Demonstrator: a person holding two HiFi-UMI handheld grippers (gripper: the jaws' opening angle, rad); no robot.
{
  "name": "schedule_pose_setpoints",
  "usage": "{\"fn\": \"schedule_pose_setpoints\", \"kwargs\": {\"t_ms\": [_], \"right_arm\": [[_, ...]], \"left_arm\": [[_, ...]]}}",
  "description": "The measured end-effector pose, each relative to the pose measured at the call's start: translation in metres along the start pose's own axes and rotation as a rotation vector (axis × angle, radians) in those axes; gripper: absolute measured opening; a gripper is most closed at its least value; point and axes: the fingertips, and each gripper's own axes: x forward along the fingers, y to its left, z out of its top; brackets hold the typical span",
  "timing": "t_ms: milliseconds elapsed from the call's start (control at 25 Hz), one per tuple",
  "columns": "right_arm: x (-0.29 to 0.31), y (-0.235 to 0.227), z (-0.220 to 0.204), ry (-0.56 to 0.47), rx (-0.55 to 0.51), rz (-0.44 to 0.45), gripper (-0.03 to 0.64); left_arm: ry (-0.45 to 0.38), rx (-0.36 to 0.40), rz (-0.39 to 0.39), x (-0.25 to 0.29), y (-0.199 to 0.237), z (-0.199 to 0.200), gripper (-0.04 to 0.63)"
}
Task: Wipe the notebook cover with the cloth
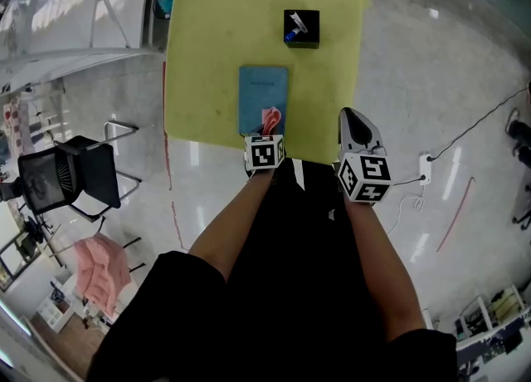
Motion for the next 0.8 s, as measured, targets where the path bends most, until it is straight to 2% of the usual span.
{"fn": "schedule_pose_setpoints", "kwargs": {"t_ms": [240, 520, 800], "right_arm": [[-0.006, -0.009, -0.003, 0.002, 0.000, 0.003, 0.032], [-0.013, -0.021, -0.004, -0.005, 0.006, 0.001, 0.032], [-0.024, -0.033, -0.005, -0.036, 0.023, -0.002, 0.032]], "left_arm": [[-0.008, -0.024, 0.012, 0.001, -0.007, 0.001, 0.023], [-0.013, -0.009, 0.012, 0.002, -0.020, 0.002, 0.023], [-0.027, -0.008, -0.031, 0.003, -0.036, 0.002, 0.023]]}}
